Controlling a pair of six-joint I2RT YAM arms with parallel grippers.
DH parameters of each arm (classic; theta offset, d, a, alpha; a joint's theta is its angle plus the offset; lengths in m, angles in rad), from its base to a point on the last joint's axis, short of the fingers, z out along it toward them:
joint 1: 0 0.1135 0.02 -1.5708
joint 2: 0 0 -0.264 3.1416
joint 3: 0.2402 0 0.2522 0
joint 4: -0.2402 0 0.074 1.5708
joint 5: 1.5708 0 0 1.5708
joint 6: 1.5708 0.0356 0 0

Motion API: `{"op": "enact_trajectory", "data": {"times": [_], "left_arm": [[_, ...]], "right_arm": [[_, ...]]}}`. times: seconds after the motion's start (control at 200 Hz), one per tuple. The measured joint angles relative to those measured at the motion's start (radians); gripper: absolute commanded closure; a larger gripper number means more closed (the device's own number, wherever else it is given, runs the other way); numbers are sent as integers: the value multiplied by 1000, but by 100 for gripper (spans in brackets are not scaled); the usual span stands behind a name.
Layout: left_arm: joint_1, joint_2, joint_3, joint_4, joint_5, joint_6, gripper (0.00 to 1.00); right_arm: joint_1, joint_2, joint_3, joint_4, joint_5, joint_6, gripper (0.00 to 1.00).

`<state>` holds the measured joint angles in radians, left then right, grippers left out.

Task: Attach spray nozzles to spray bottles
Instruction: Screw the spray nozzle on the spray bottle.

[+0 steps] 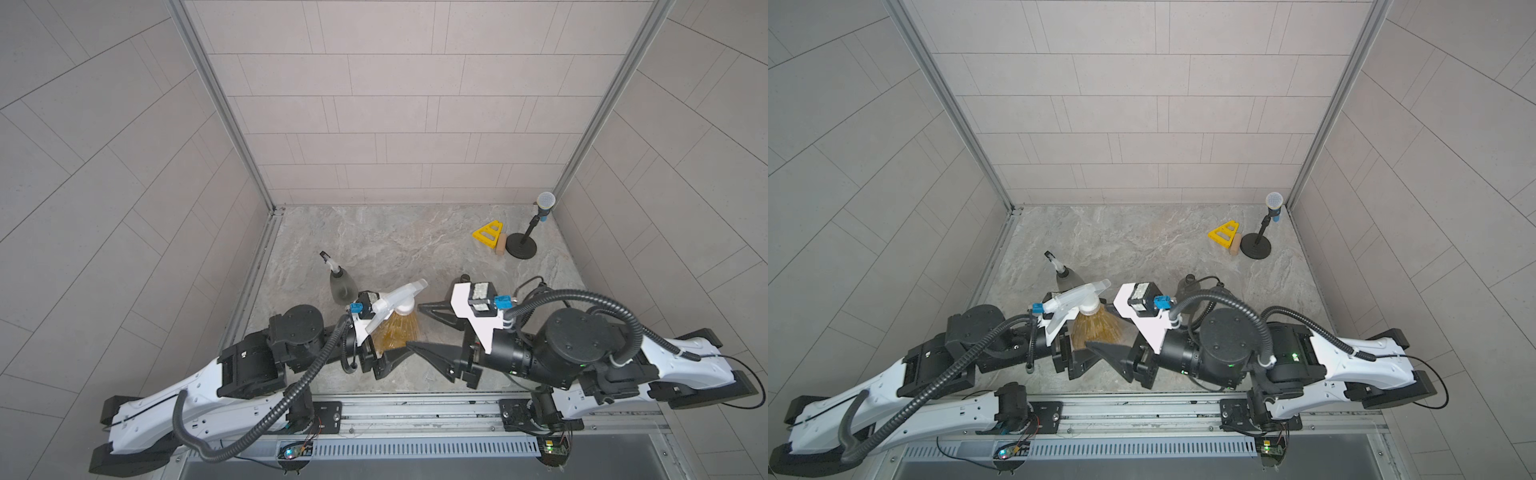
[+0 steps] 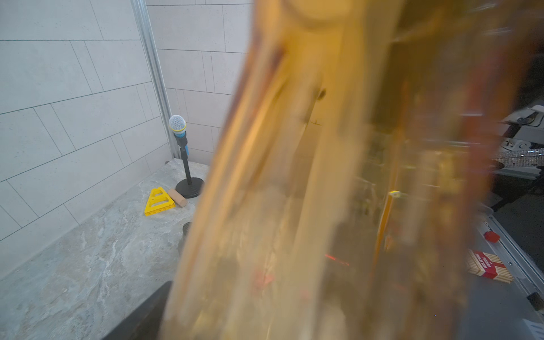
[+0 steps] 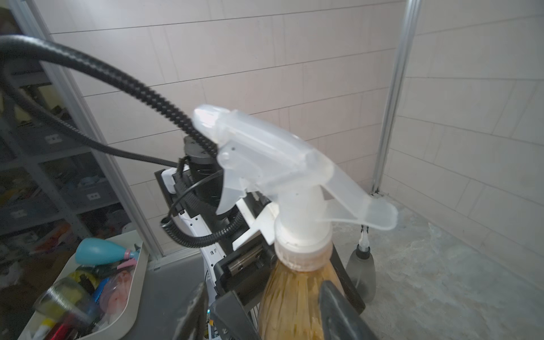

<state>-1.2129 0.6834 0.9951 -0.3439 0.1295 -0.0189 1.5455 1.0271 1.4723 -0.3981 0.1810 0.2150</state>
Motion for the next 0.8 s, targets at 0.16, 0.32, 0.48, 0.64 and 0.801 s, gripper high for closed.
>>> {"op": "enact_trajectory", "data": {"times": [0.16,0.32,0.48,0.64,0.801], "left_arm": [[1,-9,0,2,60,-3,100],[1,-21,0,3,149,-11,100],[1,-28,0,10,229,-19,100],[1,-23,0,19,282,-30,100],[1,-15,0,25,310,-35,100]], "right_arm": [[-217,-14,86,-58,-277,-5,30],[-359,14,124,-85,-522,-2,29],[-375,79,158,-100,-690,-13,30],[-375,135,190,-110,-777,-28,40],[-375,161,206,-112,-813,-31,40]]}}
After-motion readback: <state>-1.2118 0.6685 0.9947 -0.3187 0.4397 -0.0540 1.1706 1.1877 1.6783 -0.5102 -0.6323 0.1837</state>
